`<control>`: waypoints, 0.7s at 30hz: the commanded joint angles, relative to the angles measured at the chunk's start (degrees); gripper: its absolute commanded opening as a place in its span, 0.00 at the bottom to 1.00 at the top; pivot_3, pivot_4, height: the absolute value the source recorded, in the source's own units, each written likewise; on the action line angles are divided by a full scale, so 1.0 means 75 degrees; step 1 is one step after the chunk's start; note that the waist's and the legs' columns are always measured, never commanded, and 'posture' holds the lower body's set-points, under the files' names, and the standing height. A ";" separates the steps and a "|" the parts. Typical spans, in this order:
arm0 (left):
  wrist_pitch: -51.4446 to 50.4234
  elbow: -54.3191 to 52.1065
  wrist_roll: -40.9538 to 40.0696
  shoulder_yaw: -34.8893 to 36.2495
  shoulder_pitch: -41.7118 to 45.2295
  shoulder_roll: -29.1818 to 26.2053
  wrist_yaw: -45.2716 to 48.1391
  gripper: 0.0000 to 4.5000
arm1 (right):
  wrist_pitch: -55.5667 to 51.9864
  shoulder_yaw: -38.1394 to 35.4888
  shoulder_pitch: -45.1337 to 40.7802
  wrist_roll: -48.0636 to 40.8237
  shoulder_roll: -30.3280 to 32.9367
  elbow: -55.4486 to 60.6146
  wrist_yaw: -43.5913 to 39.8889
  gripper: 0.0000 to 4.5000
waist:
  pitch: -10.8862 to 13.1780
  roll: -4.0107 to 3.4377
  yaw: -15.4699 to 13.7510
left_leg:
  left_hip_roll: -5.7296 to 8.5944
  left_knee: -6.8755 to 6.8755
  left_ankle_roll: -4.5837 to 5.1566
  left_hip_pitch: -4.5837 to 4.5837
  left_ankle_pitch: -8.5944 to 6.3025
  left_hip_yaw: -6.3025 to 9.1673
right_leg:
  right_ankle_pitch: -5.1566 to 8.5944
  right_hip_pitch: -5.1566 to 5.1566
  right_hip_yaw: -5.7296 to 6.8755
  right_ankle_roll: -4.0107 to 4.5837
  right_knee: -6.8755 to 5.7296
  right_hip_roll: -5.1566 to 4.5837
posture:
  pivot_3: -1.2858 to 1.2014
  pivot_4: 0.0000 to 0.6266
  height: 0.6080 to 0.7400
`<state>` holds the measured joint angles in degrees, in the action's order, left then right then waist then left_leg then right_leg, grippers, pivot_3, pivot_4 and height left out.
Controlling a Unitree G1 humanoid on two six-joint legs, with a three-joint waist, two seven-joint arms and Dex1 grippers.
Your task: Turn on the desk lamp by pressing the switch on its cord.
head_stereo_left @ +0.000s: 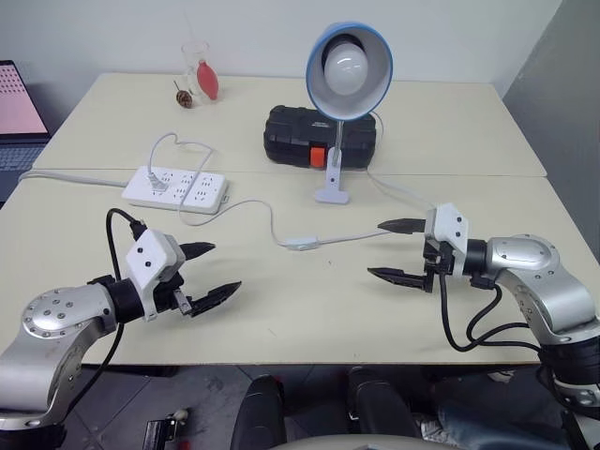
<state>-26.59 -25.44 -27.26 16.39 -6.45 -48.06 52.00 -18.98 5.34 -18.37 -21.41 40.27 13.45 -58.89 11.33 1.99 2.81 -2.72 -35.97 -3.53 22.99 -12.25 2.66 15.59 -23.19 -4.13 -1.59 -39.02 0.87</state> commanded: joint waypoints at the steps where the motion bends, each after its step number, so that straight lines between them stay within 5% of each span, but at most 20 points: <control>1: -0.0074 -0.0411 -0.0182 0.0283 -0.0103 -0.0153 0.0071 1.00 | 0.0313 -0.0187 -0.0066 0.0062 -0.0057 0.0024 0.0044 0.98 | 0.0000 0.0000 0.0000 | 0.0000 0.0000 0.0000 0.0000 0.0000 0.0000 | -0.0001 0.0000 0.0000 -0.0002 0.0000 0.0000 | 0.52 0.24 1.00; 21: 0.0300 -0.0242 0.0679 -0.0107 -0.0360 -0.0096 -0.0263 1.00 | -0.0751 0.0743 -0.1598 0.0142 -0.0178 -0.0319 -0.0682 0.98 | 0.0003 -0.0006 0.0017 | 0.0000 0.0002 0.0000 0.0001 0.0000 0.0000 | -0.0007 -0.0002 0.0000 -0.0011 0.0003 0.0000 | 0.52 0.24 1.00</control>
<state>-25.40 -26.73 -21.66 15.49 -8.74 -47.76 48.37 -23.41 10.10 -28.20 -21.30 39.28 10.63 -63.83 11.36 1.95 2.94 -2.72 -35.94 -3.53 23.00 -12.26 2.65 15.54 -23.21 -4.13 -1.66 -39.01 0.87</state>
